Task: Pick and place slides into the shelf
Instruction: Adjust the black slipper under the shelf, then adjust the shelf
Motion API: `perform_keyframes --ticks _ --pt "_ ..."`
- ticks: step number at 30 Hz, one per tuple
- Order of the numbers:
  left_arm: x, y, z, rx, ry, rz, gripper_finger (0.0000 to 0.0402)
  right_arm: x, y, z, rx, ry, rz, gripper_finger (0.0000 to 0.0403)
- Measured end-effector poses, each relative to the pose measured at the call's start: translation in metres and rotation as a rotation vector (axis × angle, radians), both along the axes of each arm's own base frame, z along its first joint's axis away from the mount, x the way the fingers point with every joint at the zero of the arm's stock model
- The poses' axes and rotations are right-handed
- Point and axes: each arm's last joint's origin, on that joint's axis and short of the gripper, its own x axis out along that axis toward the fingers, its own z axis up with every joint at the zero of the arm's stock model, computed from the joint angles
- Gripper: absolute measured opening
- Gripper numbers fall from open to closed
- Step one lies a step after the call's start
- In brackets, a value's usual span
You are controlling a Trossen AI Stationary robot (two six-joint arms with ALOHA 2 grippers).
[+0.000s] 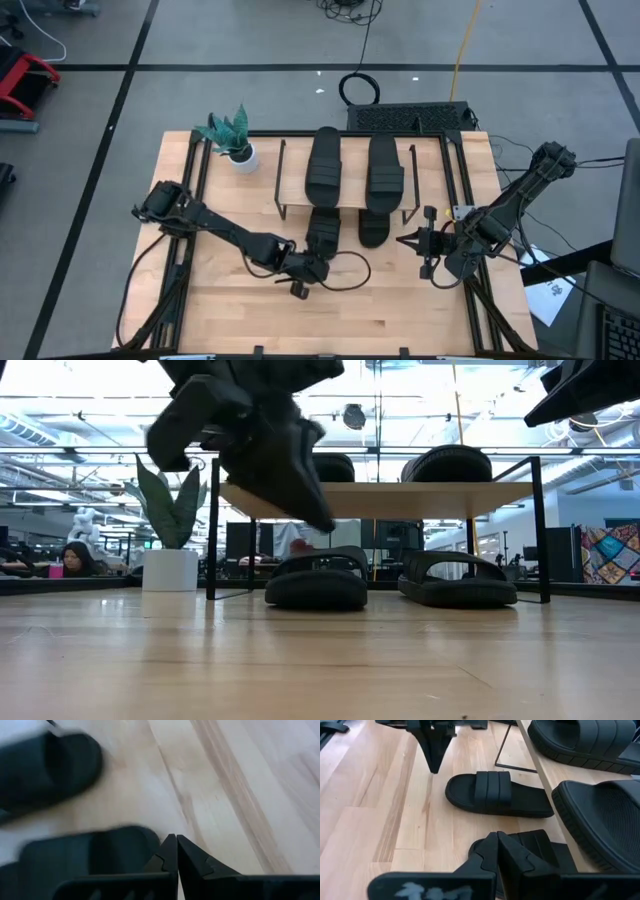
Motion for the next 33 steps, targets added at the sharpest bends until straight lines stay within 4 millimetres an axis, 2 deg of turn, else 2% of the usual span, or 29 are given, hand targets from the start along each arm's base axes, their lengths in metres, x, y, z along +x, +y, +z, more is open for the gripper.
perform_keyframes --ticks 7,14,21,25,29,33 --pt "0.004 0.001 -0.023 -0.051 0.081 0.015 0.0001 0.0 0.0 0.0 0.001 -0.001 0.0 0.0" --pt "0.009 0.009 -0.041 0.007 0.094 0.101 0.0 0.0 0.0 0.0 0.002 -0.003 0.0 0.0" --pt "0.016 0.025 -0.043 0.063 0.057 0.197 0.0 0.0 0.0 0.0 0.004 -0.005 0.0 0.0" --pt "0.015 0.025 -0.044 0.045 0.082 0.136 0.0001 0.0 0.001 0.0 0.011 -0.001 0.01 0.0" --pt "0.008 0.008 -0.025 0.05 0.059 -0.01 0.0 0.0 0.002 0.0 0.019 0.019 0.046 0.0" --pt "-0.014 -0.01 0.021 0.128 -0.045 -0.045 0.0 0.0 0.002 0.0 0.011 0.02 0.05 0.0"
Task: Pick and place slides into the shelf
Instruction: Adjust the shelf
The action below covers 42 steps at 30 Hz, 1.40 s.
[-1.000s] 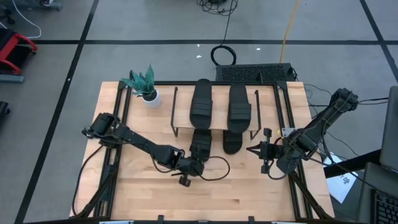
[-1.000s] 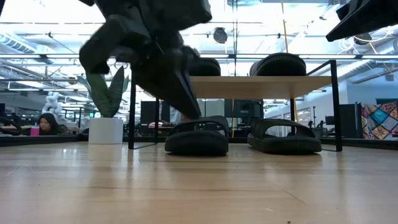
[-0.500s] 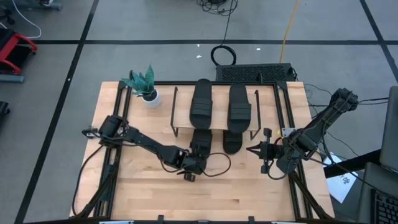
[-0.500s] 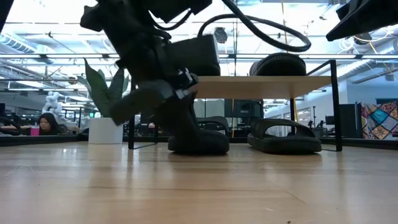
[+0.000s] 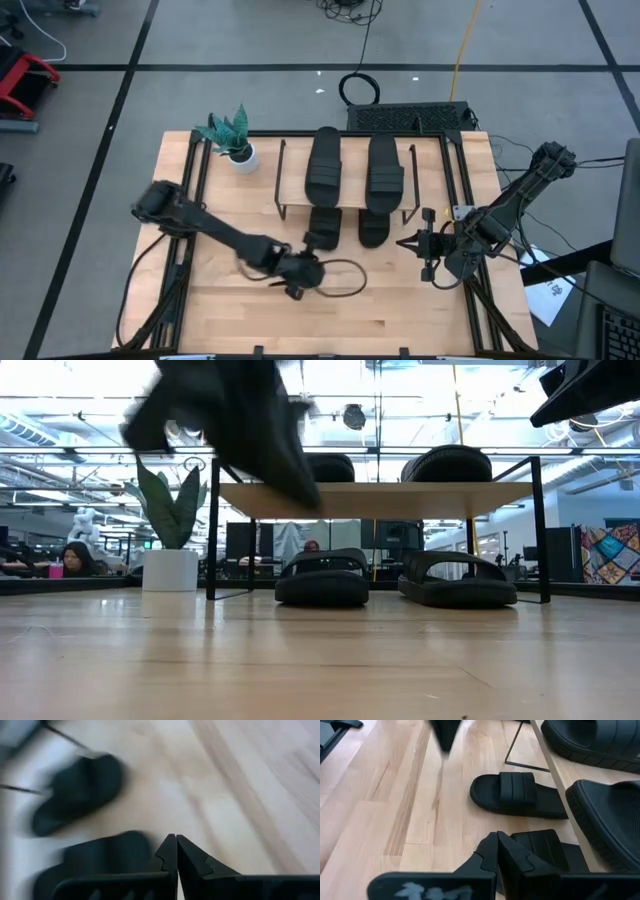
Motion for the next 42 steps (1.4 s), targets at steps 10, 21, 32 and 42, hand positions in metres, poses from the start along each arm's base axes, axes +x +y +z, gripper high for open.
perform_keyframes --ticks 10,21,32,42 --pt "-0.091 0.041 0.095 0.29 -0.313 0.538 0.0 -0.009 -0.009 0.0 -0.023 0.04 -0.01 0.0" --pt "-0.156 0.108 0.058 0.056 -0.484 0.837 0.0 -0.024 -0.024 -0.001 0.026 0.087 -0.104 0.0" --pt "-0.158 0.138 0.015 -0.012 -0.434 0.918 0.0 -0.036 -0.036 -0.011 0.006 0.169 -0.254 0.0" --pt "-0.149 0.153 0.015 -0.105 -0.421 0.807 0.0 -0.038 -0.039 -0.024 -0.064 0.158 -0.284 0.0"
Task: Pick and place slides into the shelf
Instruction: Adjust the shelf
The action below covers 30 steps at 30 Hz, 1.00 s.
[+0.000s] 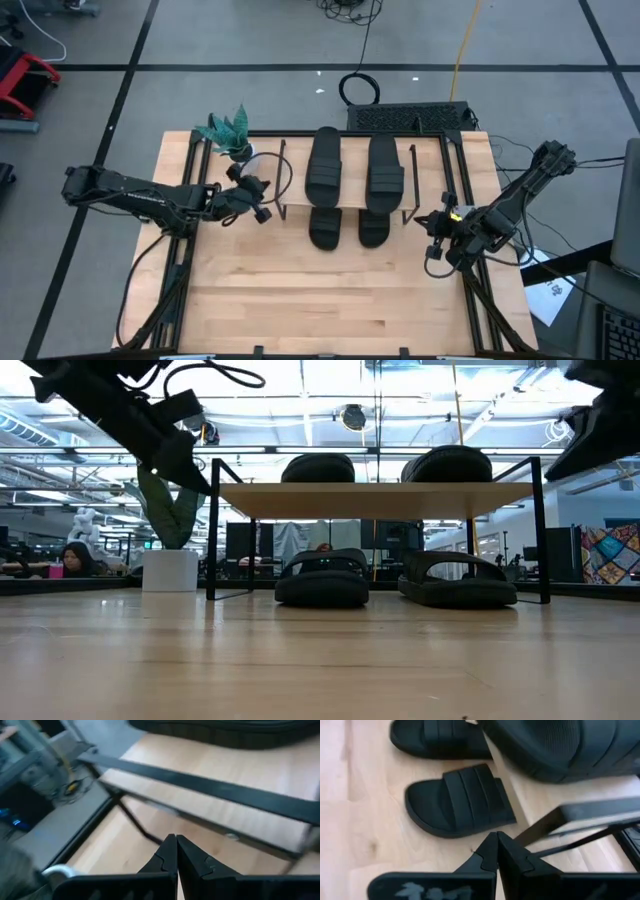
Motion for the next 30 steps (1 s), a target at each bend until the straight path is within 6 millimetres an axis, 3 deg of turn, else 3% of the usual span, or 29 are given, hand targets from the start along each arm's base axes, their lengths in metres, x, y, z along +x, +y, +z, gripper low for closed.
perform_keyframes --ticks 7,30 --pt "0.003 0.003 0.002 -0.012 -0.006 -0.078 0.0 -0.003 -0.003 -0.013 -0.006 0.023 -0.019 0.0" --pt "0.009 -0.013 0.003 -0.075 -0.037 -0.252 0.0 -0.002 -0.005 -0.011 -0.022 -0.076 -0.096 0.0"
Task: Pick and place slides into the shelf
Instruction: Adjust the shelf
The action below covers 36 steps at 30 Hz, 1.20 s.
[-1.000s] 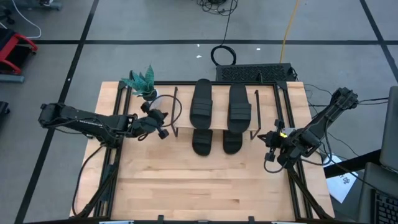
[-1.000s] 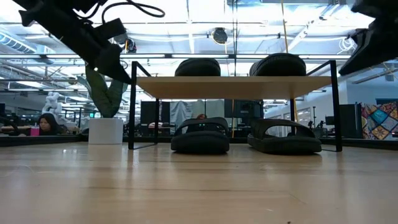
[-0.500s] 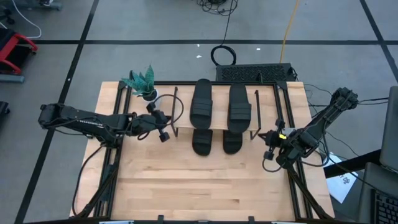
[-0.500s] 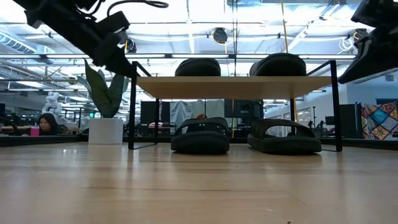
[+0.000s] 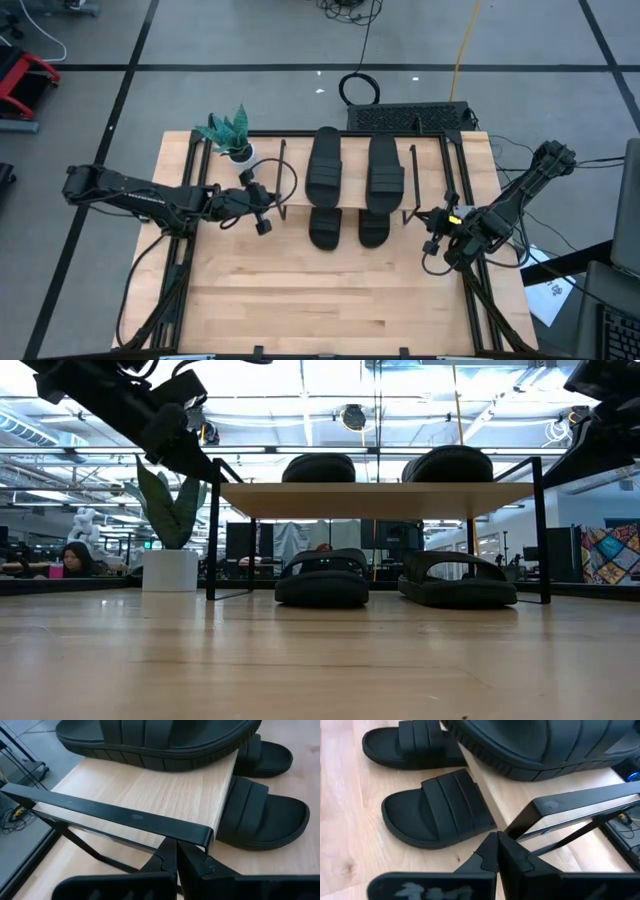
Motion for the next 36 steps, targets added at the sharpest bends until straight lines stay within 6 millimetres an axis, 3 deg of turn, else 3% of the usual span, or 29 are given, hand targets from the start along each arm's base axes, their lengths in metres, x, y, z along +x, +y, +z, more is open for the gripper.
perform_keyframes --ticks 19,36 --pt "0.004 -0.018 -0.002 -0.014 -0.024 -0.042 0.0 0.0 0.0 0.001 0.025 -0.022 -0.015 0.0" --pt "-0.021 -0.021 -0.004 0.035 0.072 0.106 0.0 0.011 0.014 0.011 0.106 -0.047 0.191 0.0"
